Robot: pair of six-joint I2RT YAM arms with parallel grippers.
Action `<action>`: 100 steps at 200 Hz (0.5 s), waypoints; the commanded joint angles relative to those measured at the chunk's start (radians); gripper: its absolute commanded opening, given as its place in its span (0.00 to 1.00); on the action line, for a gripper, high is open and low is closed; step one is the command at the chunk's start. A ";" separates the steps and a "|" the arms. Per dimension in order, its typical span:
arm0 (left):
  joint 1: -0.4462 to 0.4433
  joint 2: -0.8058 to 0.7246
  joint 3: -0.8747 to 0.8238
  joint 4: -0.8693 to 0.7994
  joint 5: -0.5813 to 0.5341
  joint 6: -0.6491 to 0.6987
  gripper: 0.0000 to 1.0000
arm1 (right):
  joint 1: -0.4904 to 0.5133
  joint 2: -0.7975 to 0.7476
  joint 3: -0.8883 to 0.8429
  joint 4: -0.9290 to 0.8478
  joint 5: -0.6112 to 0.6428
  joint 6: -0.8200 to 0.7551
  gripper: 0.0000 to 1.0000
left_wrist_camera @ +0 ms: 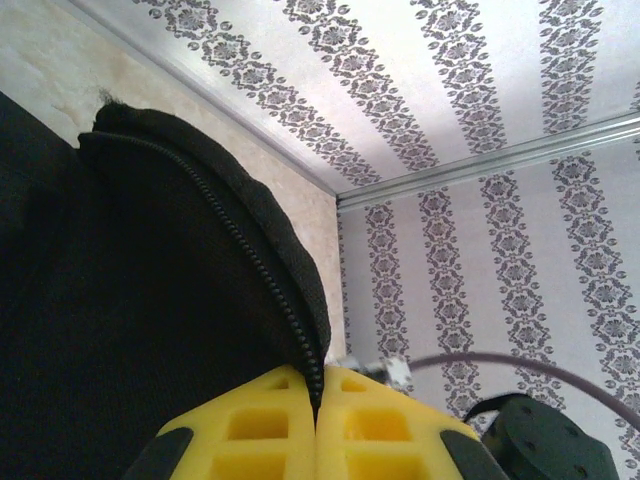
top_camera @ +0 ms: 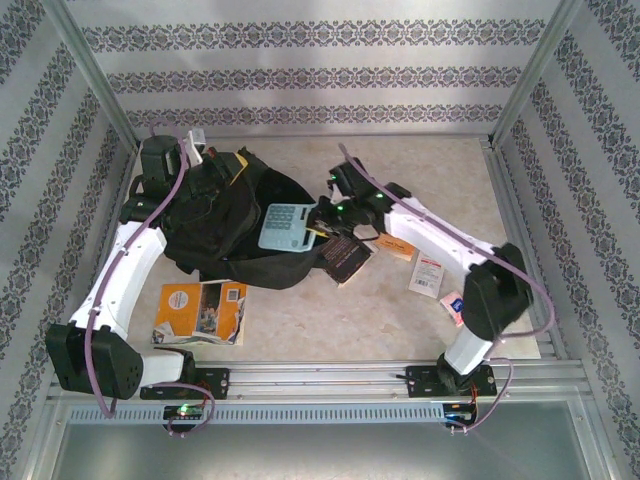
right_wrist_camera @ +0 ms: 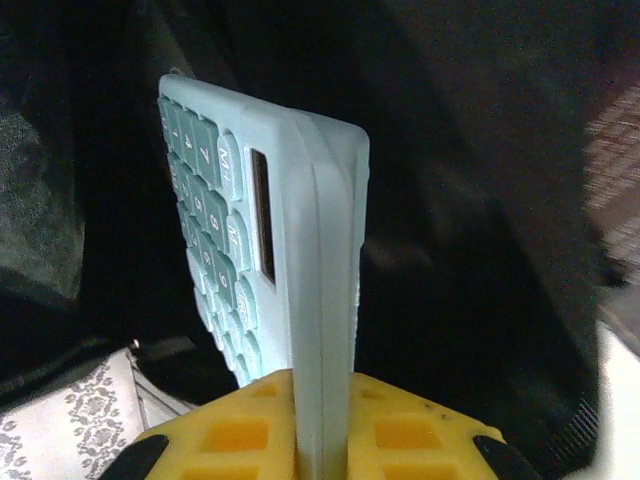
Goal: Pack the student bag
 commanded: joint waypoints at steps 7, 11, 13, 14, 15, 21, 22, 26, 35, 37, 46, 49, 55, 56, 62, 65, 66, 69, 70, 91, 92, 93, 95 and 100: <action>-0.021 -0.034 0.068 0.053 0.031 0.014 0.00 | 0.069 0.142 0.191 0.046 -0.035 0.052 0.14; -0.023 -0.031 0.070 0.055 0.032 0.012 0.00 | 0.076 0.167 0.216 0.050 -0.037 0.060 0.14; -0.024 -0.031 0.070 0.056 0.033 0.011 0.00 | 0.080 0.180 0.228 0.051 -0.038 0.065 0.14; -0.024 -0.030 0.070 0.058 0.032 0.011 0.00 | 0.082 0.187 0.234 0.052 -0.038 0.067 0.14; -0.024 -0.031 0.070 0.058 0.032 0.010 0.00 | 0.084 0.194 0.241 0.053 -0.037 0.069 0.14; -0.026 -0.028 0.073 0.062 0.034 0.006 0.00 | 0.096 0.231 0.279 0.059 -0.041 0.086 0.15; -0.027 -0.028 0.073 0.064 0.034 0.005 0.00 | 0.097 0.237 0.285 0.062 -0.041 0.090 0.14; -0.027 -0.026 0.076 0.066 0.034 0.004 0.00 | 0.103 0.262 0.308 0.071 -0.049 0.106 0.15; -0.031 -0.023 0.082 0.068 0.036 0.002 0.00 | 0.115 0.313 0.354 0.110 -0.059 0.137 0.16; -0.030 -0.022 0.083 0.068 0.035 0.001 0.00 | 0.118 0.323 0.364 0.118 -0.059 0.147 0.16; -0.032 -0.022 0.087 0.072 0.035 0.000 0.00 | 0.129 0.369 0.401 0.165 -0.059 0.191 0.17; -0.033 -0.021 0.087 0.076 0.036 -0.002 0.00 | 0.134 0.379 0.409 0.189 -0.057 0.207 0.17; -0.034 -0.021 0.086 0.084 0.036 -0.005 0.00 | 0.142 0.408 0.423 0.241 -0.052 0.243 0.19; -0.034 -0.020 0.086 0.085 0.036 -0.006 0.00 | 0.143 0.412 0.426 0.250 -0.050 0.249 0.20; -0.034 -0.022 0.086 0.091 0.037 -0.010 0.00 | 0.151 0.439 0.446 0.295 -0.044 0.280 0.23; -0.033 -0.021 0.086 0.092 0.037 -0.012 0.00 | 0.155 0.456 0.460 0.309 -0.040 0.291 0.25; -0.033 -0.021 0.086 0.094 0.037 -0.013 0.00 | 0.156 0.461 0.466 0.314 -0.038 0.293 0.26; -0.033 -0.020 0.085 0.097 0.037 -0.015 0.00 | 0.160 0.476 0.483 0.326 -0.035 0.304 0.30; -0.033 -0.019 0.085 0.097 0.037 -0.016 0.00 | 0.161 0.481 0.488 0.329 -0.034 0.307 0.31; -0.033 -0.017 0.083 0.104 0.037 -0.024 0.00 | 0.175 0.576 0.601 0.345 -0.019 0.340 0.52; -0.034 -0.017 0.083 0.104 0.036 -0.024 0.00 | 0.175 0.579 0.603 0.347 -0.019 0.341 0.53; -0.034 -0.017 0.084 0.104 0.036 -0.024 0.00 | 0.175 0.582 0.605 0.350 -0.019 0.342 0.54; -0.034 -0.018 0.083 0.103 0.036 -0.024 0.00 | 0.174 0.587 0.609 0.355 -0.017 0.344 0.55; -0.032 -0.018 0.084 0.102 0.033 -0.022 0.00 | 0.176 0.594 0.612 0.369 -0.018 0.350 0.58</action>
